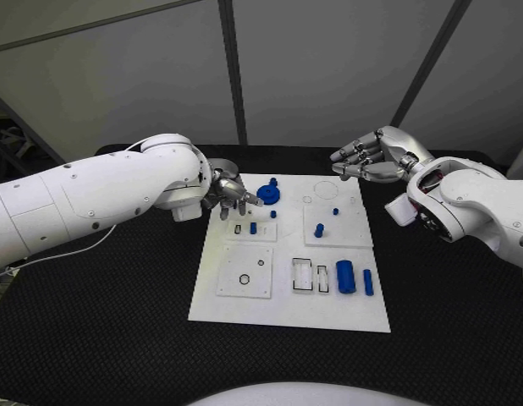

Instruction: Assemble the parts on the task board

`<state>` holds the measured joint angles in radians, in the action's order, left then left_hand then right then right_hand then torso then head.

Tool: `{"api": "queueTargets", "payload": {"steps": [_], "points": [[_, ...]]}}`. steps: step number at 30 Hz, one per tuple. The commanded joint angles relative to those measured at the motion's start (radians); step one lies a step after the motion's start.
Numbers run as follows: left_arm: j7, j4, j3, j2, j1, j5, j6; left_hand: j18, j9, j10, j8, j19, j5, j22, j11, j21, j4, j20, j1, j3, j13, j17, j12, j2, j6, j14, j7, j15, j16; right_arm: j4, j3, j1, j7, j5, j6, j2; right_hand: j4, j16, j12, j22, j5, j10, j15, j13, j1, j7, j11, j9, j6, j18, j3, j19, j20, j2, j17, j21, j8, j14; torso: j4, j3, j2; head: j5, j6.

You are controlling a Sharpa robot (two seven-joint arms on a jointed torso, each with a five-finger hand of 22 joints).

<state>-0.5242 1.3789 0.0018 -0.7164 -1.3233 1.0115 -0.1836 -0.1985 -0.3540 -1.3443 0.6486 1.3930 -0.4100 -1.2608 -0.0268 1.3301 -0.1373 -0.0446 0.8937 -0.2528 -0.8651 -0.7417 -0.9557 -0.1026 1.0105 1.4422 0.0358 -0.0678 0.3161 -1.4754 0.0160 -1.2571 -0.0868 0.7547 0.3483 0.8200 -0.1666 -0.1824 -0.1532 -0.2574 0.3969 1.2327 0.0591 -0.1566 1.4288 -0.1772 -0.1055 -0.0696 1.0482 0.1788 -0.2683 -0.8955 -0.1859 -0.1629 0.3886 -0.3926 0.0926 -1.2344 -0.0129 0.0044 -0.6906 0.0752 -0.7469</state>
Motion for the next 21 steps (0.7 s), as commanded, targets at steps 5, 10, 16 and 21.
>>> {"api": "queueTargets", "payload": {"steps": [5,10,16,21], "points": [[0.003,-0.069,0.024,0.001,-0.01,-0.04,0.003,0.106,0.059,0.114,-0.092,-0.045,-0.003,0.067,0.036,-0.063,0.029,-0.017,0.116,0.015,0.2,-0.002,0.189,0.009,-0.107,0.0,0.05,0.024,-0.013,0.0,0.001,-0.002,-0.004,0.0,-0.006,-0.001,-0.001,0.004,0.005,0.003,0.003,-0.003,0.006,0.002,-0.007,-0.003,-0.001,0.0,-0.006,0.004,0.006,-0.003,-0.004,0.0,0.0,0.005,-0.006,0.004,-0.0007,0.0002,0.001,0.0,0.008],[0.013,-0.181,0.029,0.044,-0.025,-0.047,-0.028,0.099,0.097,0.125,-0.149,-0.06,-0.001,0.09,0.052,-0.089,0.022,-0.03,0.145,0.034,0.228,-0.003,0.209,0.006,-0.115,-0.006,0.067,0.036,-0.018,0.001,0.001,-0.002,-0.005,0.0,-0.004,-0.001,0.0,0.004,0.005,0.003,0.004,-0.003,0.006,0.002,-0.005,-0.002,-0.001,0.0,-0.006,0.004,0.004,-0.003,-0.005,0.001,0.0,0.006,-0.006,0.004,-0.0014,0.0008,0.0,0.002,0.015],[0.014,-0.29,0.028,0.1,-0.03,-0.044,-0.061,0.071,0.124,0.188,-0.184,-0.143,0.002,0.206,0.067,-0.204,-0.011,-0.048,0.162,0.096,0.211,-0.003,0.18,0.001,-0.114,-0.049,0.08,0.052,-0.034,0.001,0.001,-0.002,-0.007,0.0,-0.002,-0.003,0.002,0.005,0.005,0.004,0.004,-0.004,0.006,0.002,-0.003,-0.002,0.0,-0.001,-0.003,0.004,0.003,-0.004,-0.005,0.002,0.0,0.008,-0.005,0.004,-0.0014,-0.0009,-0.002,0.005,0.018],[0.012,-0.333,0.027,0.127,-0.031,-0.009,-0.08,0.083,0.099,0.116,-0.129,-0.102,0.049,0.15,0.056,-0.158,-0.048,-0.039,0.18,0.154,-0.048,-0.03,-0.095,0.013,-0.088,-0.024,0.066,0.042,0.007,0.001,0.001,-0.002,-0.006,0.0,-0.001,-0.004,0.002,0.005,0.005,0.005,0.004,-0.004,0.006,0.002,-0.003,-0.002,-0.001,-0.001,-0.003,0.004,0.003,-0.004,-0.005,0.002,0.0,0.008,-0.005,0.004,-0.0009,0.0005,-0.002,0.005,0.016]]}}
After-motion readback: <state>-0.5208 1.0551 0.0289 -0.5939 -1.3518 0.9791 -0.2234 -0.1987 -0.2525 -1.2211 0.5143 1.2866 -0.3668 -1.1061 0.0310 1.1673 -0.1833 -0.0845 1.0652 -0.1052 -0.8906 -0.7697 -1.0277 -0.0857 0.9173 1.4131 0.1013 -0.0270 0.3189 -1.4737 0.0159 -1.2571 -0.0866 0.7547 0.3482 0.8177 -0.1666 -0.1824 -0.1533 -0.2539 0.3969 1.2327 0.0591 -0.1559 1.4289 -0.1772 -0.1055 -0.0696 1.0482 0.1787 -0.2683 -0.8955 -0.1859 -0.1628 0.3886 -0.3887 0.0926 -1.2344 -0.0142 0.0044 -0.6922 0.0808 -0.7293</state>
